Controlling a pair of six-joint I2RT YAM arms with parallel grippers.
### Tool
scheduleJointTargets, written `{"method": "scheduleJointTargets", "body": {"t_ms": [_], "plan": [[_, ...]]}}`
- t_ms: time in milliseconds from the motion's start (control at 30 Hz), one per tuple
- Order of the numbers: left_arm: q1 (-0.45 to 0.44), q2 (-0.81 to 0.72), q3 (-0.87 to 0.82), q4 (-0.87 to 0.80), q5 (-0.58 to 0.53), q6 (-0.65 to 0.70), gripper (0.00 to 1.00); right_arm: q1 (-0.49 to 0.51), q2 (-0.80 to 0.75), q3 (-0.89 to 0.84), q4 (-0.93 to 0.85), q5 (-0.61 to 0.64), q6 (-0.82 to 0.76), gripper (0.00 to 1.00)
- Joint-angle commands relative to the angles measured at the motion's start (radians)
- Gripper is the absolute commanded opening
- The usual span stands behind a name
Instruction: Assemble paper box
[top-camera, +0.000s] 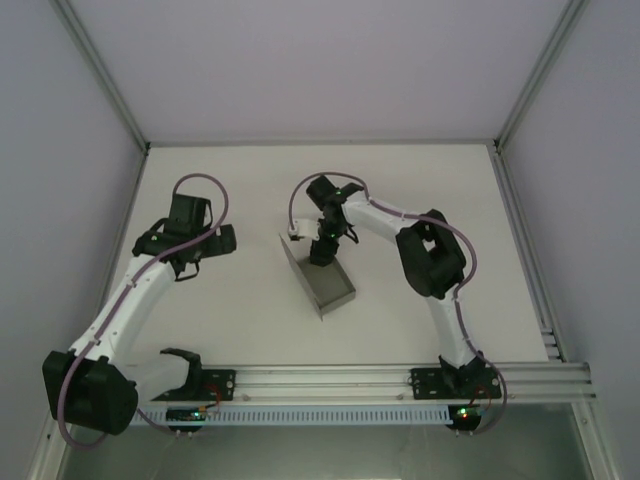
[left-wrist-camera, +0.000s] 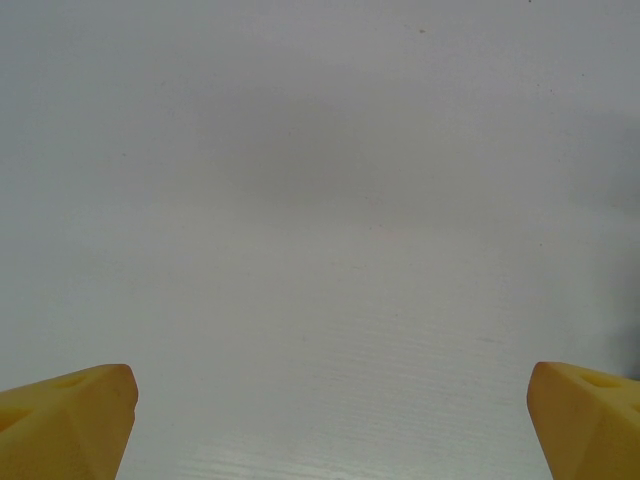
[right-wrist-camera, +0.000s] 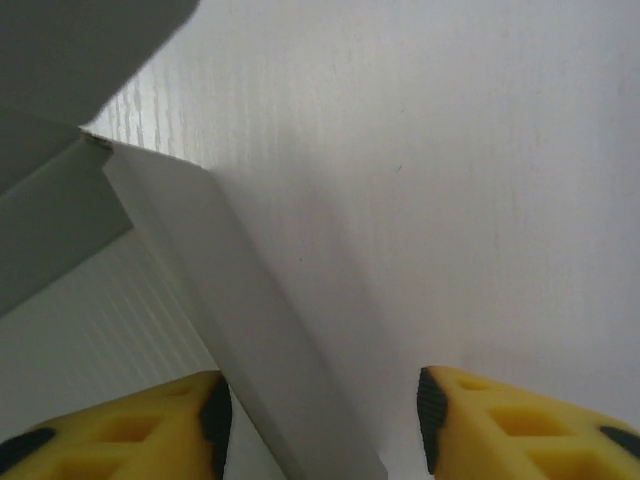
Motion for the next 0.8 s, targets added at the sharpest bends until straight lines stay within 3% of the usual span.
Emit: {"method": "scheduleJointTargets", "body": {"t_ms": [0, 100, 233, 333, 533, 767], "plan": [[0.009, 0.025, 0.033, -0.014, 0.01, -0.002, 0.99, -0.012, 0.003, 0.013, 0.001, 0.029, 0.103, 0.39], [0.01, 0.049, 0.055, -0.021, 0.014, -0.002, 0.99, -0.029, -0.033, -0.031, 0.072, 0.076, 0.229, 0.25], [0.009, 0.062, 0.057, 0.005, 0.027, 0.001, 0.99, -0.025, -0.114, -0.161, 0.185, 0.186, 0.404, 0.21], [0.009, 0.084, 0.064, 0.005, 0.017, -0.003, 0.99, -0.007, -0.168, -0.252, 0.233, 0.344, 0.594, 0.16], [0.008, 0.125, 0.089, 0.006, -0.006, -0.02, 0.99, 0.06, -0.234, -0.324, 0.042, 0.569, 1.241, 0.17], [0.008, 0.177, 0.122, 0.019, 0.015, -0.019, 0.99, 0.192, -0.272, -0.349, -0.086, 0.598, 1.571, 0.27]]}}
